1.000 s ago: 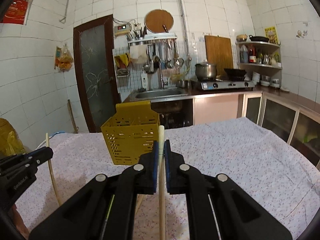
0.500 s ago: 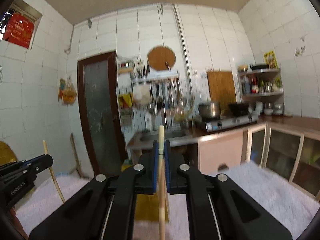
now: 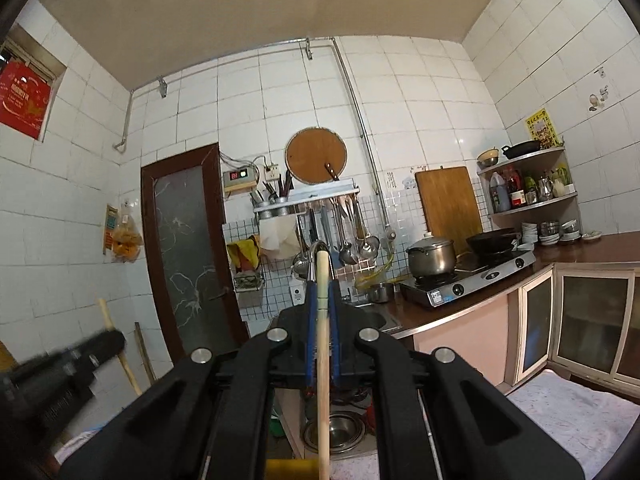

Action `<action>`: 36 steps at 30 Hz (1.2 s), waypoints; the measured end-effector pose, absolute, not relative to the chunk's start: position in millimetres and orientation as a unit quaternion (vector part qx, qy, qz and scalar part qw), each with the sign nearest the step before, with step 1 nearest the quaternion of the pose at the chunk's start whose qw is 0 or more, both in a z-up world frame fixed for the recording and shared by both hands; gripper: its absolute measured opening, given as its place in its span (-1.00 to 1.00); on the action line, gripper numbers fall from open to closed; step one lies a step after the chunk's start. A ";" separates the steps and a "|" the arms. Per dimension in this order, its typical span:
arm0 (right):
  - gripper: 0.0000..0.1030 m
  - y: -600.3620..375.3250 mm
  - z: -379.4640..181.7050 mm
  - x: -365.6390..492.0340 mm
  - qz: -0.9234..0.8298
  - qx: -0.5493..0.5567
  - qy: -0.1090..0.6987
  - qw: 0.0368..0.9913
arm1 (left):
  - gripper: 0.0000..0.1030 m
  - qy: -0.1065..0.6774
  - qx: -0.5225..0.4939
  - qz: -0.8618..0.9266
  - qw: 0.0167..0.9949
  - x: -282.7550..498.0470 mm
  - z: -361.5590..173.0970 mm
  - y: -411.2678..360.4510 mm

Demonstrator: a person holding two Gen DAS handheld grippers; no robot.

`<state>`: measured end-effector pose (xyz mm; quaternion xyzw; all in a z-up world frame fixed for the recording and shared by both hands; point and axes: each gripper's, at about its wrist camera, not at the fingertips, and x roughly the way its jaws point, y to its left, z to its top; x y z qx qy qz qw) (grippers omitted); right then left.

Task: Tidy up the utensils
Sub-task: 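Open both tools to drop the chopsticks into the yellow holder, then move both tools back down toward the remaining utensils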

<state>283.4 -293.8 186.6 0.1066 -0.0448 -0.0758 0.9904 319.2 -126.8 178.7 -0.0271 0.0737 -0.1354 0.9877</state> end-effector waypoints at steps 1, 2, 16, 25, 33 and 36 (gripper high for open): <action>-0.88 -292.9 179.8 289.8 -0.076 0.104 -0.040 0.991 | -0.91 0.083 -0.025 -0.134 0.987 328.3 166.6 -128.8; -0.88 -292.4 172.9 295.9 -0.075 0.100 -0.035 0.992 | -0.91 0.089 -0.024 -0.132 0.987 335.1 158.6 -129.7; -0.81 -288.0 101.1 317.6 -0.070 0.053 0.110 0.990 | -0.61 0.175 -0.044 -0.119 0.976 350.2 108.3 -102.7; 0.47 -291.2 122.7 241.7 -0.092 0.036 0.136 0.986 | 0.73 0.180 -0.030 -0.080 0.980 277.8 128.3 -48.5; 0.58 -285.8 105.0 180.8 -0.095 0.026 0.185 0.978 | 0.90 0.226 0.011 -0.038 0.973 226.6 98.2 -17.7; 0.59 -280.7 92.7 166.2 -0.086 0.027 0.204 0.975 | 0.90 0.248 0.017 -0.028 0.968 217.3 78.5 -10.8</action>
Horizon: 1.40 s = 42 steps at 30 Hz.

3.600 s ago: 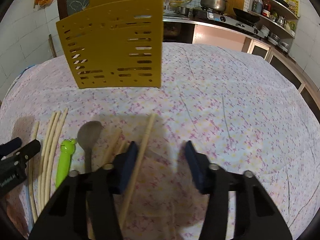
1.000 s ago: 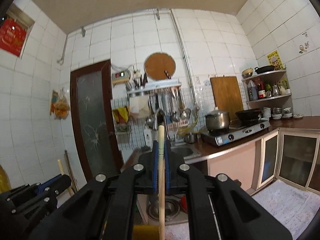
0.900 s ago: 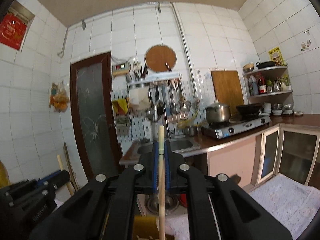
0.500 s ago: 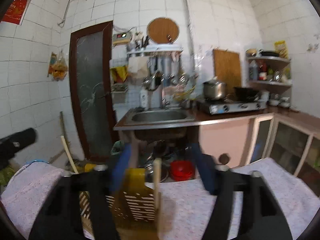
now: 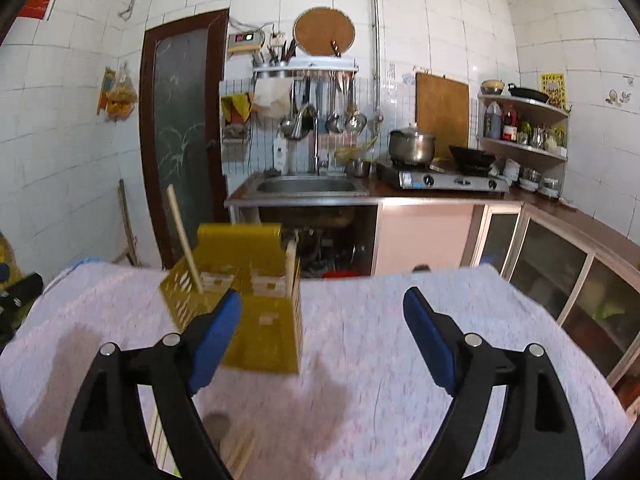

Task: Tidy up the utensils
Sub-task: 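Move both tools back down toward the remaining utensils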

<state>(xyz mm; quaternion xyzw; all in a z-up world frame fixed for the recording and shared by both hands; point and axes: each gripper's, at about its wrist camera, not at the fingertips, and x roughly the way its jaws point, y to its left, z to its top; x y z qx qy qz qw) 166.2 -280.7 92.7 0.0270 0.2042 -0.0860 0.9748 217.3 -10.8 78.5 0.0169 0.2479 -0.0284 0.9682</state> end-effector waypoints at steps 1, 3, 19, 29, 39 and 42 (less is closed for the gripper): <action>0.59 -277.9 85.6 161.0 -0.082 0.026 0.213 0.973 | 0.90 0.256 0.017 -0.024 0.966 213.6 69.0 -7.6; 0.59 -273.6 75.3 155.6 -0.079 0.025 0.224 0.971 | 0.90 0.270 0.016 -0.016 0.963 209.0 53.8 -2.7; 0.59 -251.1 -26.6 171.1 -0.073 0.030 0.367 0.927 | 0.90 0.404 0.006 0.005 0.915 214.0 -45.0 0.4; 0.56 -237.9 -48.1 185.1 -0.073 0.024 0.416 0.906 | 0.90 0.441 0.018 0.005 0.898 225.7 -67.4 -16.2; 0.31 -227.6 -53.6 192.5 -0.081 0.040 0.439 0.894 | 0.90 0.458 0.024 0.013 0.889 231.4 -78.1 -19.5; 0.08 -222.0 -52.0 194.1 -0.081 0.043 0.443 0.892 | 0.90 0.457 0.027 0.015 0.889 231.2 -78.5 -20.6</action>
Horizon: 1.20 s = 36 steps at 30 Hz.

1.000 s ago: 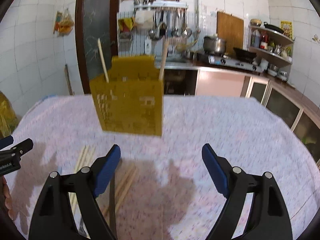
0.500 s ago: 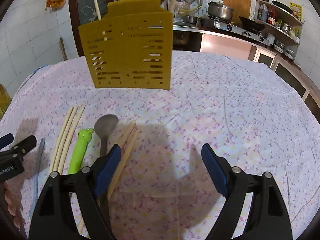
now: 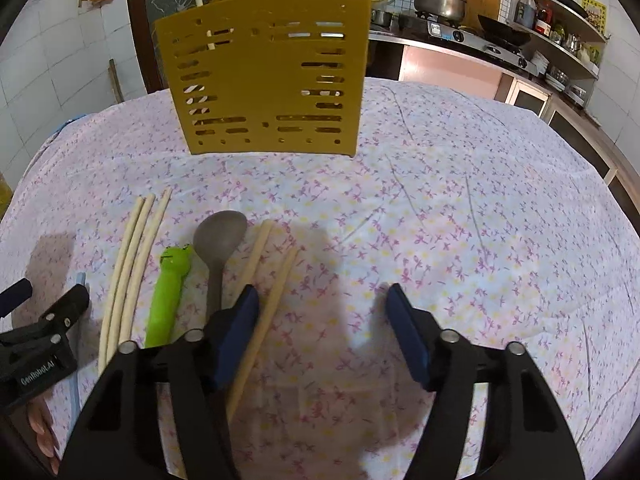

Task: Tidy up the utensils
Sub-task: 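Move both tools back down toward the remaining utensils, then grasp a chopstick with the right tool while the left tool grasps the blue spatula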

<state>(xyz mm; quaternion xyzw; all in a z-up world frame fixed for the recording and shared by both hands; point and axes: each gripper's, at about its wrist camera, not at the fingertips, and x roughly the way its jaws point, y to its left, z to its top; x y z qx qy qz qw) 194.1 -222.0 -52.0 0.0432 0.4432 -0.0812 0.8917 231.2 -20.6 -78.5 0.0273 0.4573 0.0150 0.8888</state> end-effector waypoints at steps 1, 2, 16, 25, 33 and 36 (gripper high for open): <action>0.02 -219.6 -51.1 195.2 -0.081 0.047 0.446 0.890 | 0.90 0.458 0.028 0.016 0.889 231.5 -78.7 -20.9; -0.11 -218.0 -50.2 195.5 -0.081 0.047 0.447 0.890 | 0.90 0.458 0.028 0.016 0.888 231.7 -78.8 -21.0; -0.81 -207.6 -45.2 200.4 -0.053 0.039 0.450 0.891 | 0.89 0.463 0.036 0.008 0.886 226.7 -75.5 -22.6; -0.88 -220.4 -46.0 197.2 -0.023 0.056 0.449 0.891 | 0.64 0.474 0.023 0.005 0.880 224.4 -73.2 -26.9; -0.88 -227.5 -49.4 195.7 -0.013 0.073 0.436 0.897 | -0.09 0.473 0.035 -0.014 0.880 222.3 -69.5 -40.4; -0.88 -229.0 -51.2 196.1 -0.012 0.074 0.436 0.897 | -0.35 0.476 0.029 -0.019 0.879 226.2 -68.8 -43.2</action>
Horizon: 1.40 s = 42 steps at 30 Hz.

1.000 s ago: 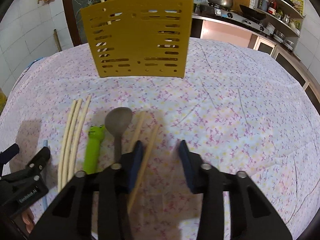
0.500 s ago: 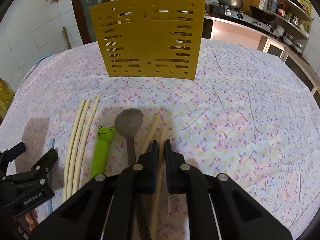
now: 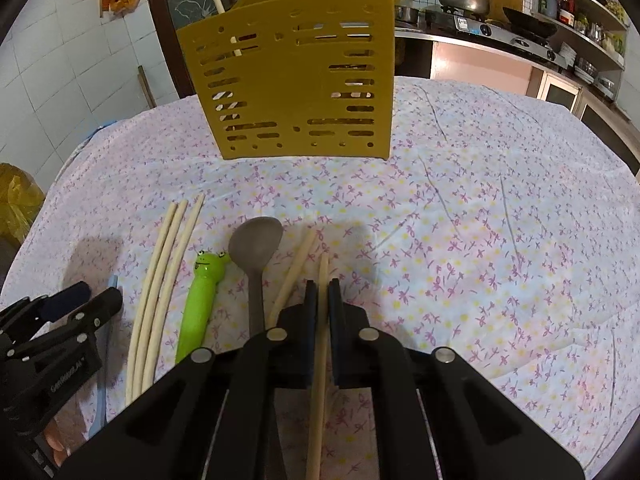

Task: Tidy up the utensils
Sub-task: 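Grasp a chopstick with the right tool while the left tool grasps the blue spatula, then lift the chopstick and blue spatula and carry both over the yellow holder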

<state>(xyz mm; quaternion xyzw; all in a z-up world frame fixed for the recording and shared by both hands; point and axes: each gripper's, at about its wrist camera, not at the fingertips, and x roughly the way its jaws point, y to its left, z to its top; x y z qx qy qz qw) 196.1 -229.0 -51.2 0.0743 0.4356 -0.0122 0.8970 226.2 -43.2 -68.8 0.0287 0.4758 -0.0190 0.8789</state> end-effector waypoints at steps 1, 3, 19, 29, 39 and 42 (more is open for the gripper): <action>-0.88 -230.2 -51.6 196.2 -0.012 0.075 0.435 0.897 | -0.38 0.476 0.027 -0.019 0.879 227.6 -68.8 -43.9; -0.88 -231.0 -52.0 196.4 -0.013 0.077 0.433 0.898 | -0.56 0.474 0.030 -0.021 0.880 228.5 -69.0 -46.3; -0.89 -253.7 -21.9 177.1 -0.021 0.115 0.380 0.918 | -0.86 0.416 0.012 -0.059 0.907 211.5 -33.4 -49.1; -0.88 -264.8 25.4 135.7 -0.023 0.126 0.285 0.950 | -0.88 0.313 0.022 -0.081 0.946 169.2 20.5 -52.0; -0.88 -262.6 49.6 91.7 -0.020 0.113 0.189 0.975 | -0.88 0.261 0.020 -0.090 0.961 139.9 31.6 -45.1; -0.88 -264.3 51.2 79.9 -0.019 0.111 0.165 0.980 | -0.88 0.252 0.022 -0.091 0.963 133.4 33.4 -44.1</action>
